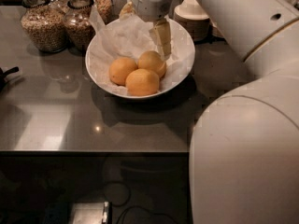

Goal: Pick orange from white bowl

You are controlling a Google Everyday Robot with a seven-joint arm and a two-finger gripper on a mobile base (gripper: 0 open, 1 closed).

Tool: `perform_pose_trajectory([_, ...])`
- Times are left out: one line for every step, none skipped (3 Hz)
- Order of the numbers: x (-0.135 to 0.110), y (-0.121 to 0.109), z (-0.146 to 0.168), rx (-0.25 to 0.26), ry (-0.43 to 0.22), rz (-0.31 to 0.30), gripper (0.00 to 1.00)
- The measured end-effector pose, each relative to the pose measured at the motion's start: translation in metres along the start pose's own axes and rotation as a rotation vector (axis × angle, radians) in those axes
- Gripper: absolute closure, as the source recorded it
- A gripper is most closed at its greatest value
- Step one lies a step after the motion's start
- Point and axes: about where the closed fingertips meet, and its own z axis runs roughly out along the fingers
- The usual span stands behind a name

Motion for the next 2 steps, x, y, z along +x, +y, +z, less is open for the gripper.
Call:
perform_pose_trajectory([0.018,0.006,0.019,-0.009,-0.044,0.075,0.0])
perform_pose_trajectory([0.031,0.013,0.034,-0.018,-0.076,0.135,0.0])
